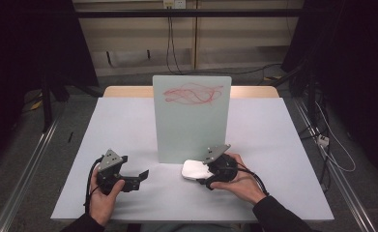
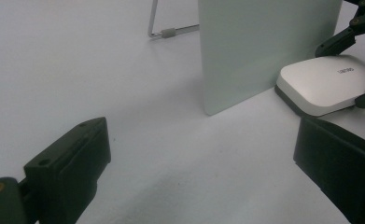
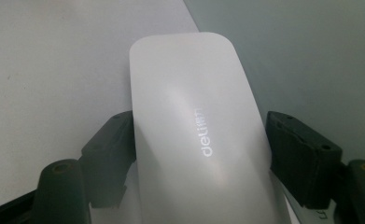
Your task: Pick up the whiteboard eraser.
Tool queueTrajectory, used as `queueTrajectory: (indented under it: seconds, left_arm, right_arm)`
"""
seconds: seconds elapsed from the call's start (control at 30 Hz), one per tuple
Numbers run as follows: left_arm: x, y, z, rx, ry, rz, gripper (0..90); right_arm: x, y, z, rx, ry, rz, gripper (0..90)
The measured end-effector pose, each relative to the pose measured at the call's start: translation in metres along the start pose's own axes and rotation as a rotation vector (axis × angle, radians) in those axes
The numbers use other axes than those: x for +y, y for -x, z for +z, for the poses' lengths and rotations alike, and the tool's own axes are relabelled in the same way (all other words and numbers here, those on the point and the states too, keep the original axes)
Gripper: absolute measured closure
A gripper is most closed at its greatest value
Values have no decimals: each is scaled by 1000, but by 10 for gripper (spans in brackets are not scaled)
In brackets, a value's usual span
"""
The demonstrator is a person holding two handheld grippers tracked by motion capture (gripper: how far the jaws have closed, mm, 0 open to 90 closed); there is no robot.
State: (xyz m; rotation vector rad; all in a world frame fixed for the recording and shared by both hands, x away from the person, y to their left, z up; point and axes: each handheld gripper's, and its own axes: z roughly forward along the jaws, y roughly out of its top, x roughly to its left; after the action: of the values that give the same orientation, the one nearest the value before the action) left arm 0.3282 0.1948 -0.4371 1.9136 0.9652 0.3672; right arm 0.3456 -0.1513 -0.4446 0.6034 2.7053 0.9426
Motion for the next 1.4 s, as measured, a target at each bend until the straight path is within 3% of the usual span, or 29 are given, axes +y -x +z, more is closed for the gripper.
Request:
queueTrajectory:
  seconds: [0.27,0.3,0.67,1.4]
  left_arm:
    - [0,0,0,-3,0,-1,38]
    - [0,0,0,-3,0,-2,38]
    - [0,0,0,-4,-2,0,38]
    - [0,0,0,-4,-3,-2,38]
  right_arm:
    - [0,1,2,17,-32,0,268]
    - [1,3,3,15,-27,-20,268]
    - [4,5,1,46,-47,-42,298]
    - [4,6,-8,46,-19,19,309]
